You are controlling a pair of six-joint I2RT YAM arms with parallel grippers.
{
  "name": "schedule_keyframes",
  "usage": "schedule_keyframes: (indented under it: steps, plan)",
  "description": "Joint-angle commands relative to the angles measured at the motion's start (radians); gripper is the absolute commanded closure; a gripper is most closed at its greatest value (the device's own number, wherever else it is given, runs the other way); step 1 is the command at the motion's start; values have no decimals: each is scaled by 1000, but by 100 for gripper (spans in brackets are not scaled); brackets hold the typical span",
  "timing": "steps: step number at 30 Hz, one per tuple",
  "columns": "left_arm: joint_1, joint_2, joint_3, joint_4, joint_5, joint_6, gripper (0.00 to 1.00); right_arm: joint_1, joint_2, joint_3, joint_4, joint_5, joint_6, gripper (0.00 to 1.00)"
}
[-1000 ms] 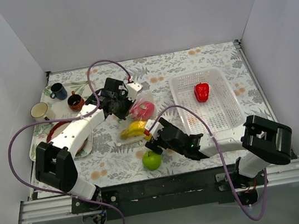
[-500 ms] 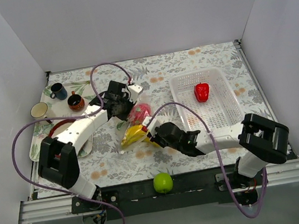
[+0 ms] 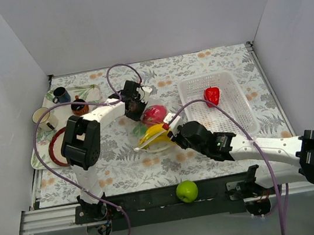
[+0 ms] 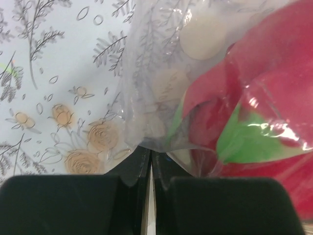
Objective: Open the zip-top bag and remove the fake food
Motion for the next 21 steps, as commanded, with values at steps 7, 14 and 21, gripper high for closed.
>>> schedule_keyframes:
  steps: [7, 14, 21]
  plan:
    - [37, 62, -45, 63, -107, 9, 100, -88, -220, 83, -337, 254, 53, 99]
    - [60, 54, -66, 64, -95, 4, 100, -119, -165, 134, -507, 175, 109, 99]
    - [84, -35, -175, 69, -105, 15, 100, -119, -11, 192, -479, 6, 152, 99]
